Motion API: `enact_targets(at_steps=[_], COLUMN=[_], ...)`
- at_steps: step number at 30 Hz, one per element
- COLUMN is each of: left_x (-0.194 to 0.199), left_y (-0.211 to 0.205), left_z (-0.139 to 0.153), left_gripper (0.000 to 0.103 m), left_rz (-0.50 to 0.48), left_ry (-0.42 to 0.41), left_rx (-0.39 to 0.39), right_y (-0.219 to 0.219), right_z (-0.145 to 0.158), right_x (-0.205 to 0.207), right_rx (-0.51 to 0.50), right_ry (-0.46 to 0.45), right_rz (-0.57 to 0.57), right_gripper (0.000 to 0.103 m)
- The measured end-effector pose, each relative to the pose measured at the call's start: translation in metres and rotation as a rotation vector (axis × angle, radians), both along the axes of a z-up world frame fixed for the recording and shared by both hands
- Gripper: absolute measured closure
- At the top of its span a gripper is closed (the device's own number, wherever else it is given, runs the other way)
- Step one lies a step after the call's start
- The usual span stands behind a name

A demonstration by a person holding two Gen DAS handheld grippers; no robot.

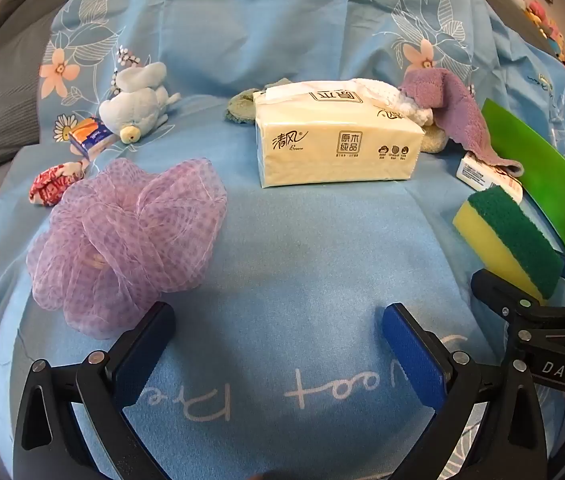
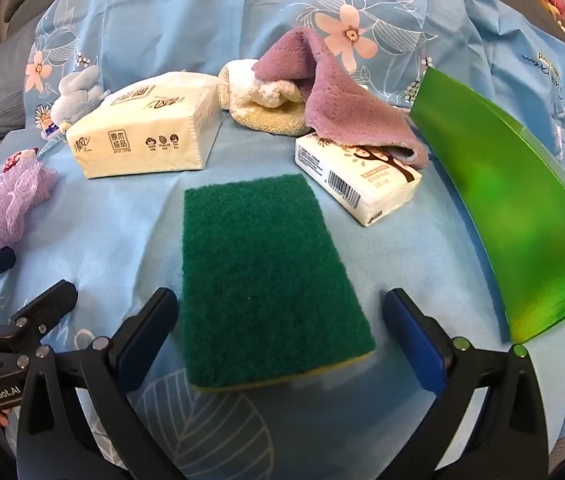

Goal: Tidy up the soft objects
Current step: 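Move the left tool toward the purple mesh bath puff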

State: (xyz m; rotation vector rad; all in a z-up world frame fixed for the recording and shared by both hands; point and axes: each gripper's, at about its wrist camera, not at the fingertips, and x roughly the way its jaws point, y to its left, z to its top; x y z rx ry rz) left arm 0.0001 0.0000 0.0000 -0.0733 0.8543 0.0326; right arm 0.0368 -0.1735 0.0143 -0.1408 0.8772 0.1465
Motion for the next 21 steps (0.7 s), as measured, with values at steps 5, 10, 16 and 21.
enact_targets(at_steps=[5, 10, 16, 21], left_x=[0.0, 0.0, 0.006, 0.003], left_y=[0.0, 0.002, 0.009, 0.01], left_z=[0.0, -0.001, -0.002, 0.007], left_gripper=[0.0, 0.0, 0.0, 0.0], left_rz=[0.0, 0.005, -0.002, 0.008], left_ry=[-0.003, 0.002, 0.021, 0.087], left_rx=[0.001, -0.002, -0.002, -0.023], right_y=[0.0, 0.002, 0.003, 0.003], right_z=[0.002, -0.001, -0.003, -0.001], right_x=[0.007, 0.0, 0.0, -0.007], right_rx=[0.013, 0.001, 0.005, 0.017], right_ry=[-0.003, -0.02, -0.005, 0.0], right_rz=[0.002, 0.004, 0.0, -0.015], right_gripper=[0.001, 0.001, 0.001, 0.001])
